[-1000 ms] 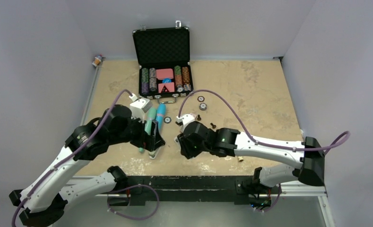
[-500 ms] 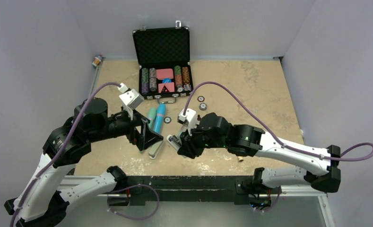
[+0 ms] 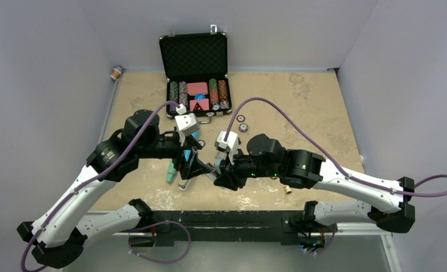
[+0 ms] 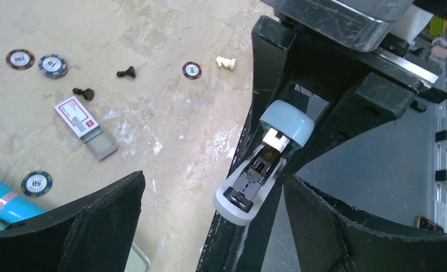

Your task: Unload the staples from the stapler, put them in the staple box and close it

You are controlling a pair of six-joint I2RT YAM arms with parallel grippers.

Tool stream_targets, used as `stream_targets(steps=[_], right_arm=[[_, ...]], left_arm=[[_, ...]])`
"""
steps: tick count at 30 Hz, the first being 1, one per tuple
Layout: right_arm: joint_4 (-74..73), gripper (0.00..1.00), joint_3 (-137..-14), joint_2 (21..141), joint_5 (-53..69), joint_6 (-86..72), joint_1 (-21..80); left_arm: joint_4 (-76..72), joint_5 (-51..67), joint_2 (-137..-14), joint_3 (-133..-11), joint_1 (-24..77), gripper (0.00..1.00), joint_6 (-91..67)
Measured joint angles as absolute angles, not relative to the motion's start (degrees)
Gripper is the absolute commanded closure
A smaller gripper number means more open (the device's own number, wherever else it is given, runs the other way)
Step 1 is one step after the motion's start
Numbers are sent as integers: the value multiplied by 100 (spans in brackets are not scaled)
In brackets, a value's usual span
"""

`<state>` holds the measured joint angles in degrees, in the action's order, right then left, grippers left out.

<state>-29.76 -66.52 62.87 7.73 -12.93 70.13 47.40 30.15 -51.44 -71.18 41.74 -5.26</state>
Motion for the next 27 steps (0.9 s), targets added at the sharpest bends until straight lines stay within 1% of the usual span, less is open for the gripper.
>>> stream_targets(steps=[4, 6, 9, 10, 11, 19, 25, 27], right_arm=[[-2982, 100, -6652, 6311, 849, -1214, 7013], [-2980, 100, -6652, 6309, 862, -1173, 7013], [-2982, 100, -6652, 6309, 867, -1085, 7013], [-2982, 100, -6652, 6309, 878, -1046, 7013], [-2980, 100, -6652, 6305, 886, -1011, 7013], [-2862, 100, -6652, 6093, 1022, -819, 7013], [-2779, 100, -6663, 6160, 1157, -674, 7013], [-2781, 100, -6663, 6254, 1175, -635, 7013]], left_arm=[[4368, 3463, -5194, -6890, 4174, 5, -204], [4372, 3645, -5159, -6871, 4174, 8, 10], [4447, 3879, -5135, -6871, 4174, 17, 320], [4477, 3964, -5137, -6869, 4174, 24, 436], [4491, 4051, -5137, -6860, 4174, 28, 537], [4399, 4652, -4899, -6613, 4174, 32, 1031], [4416, 4816, -4956, -6613, 4174, 32, 1173], [4414, 4827, -4958, -6613, 4174, 41, 1173]])
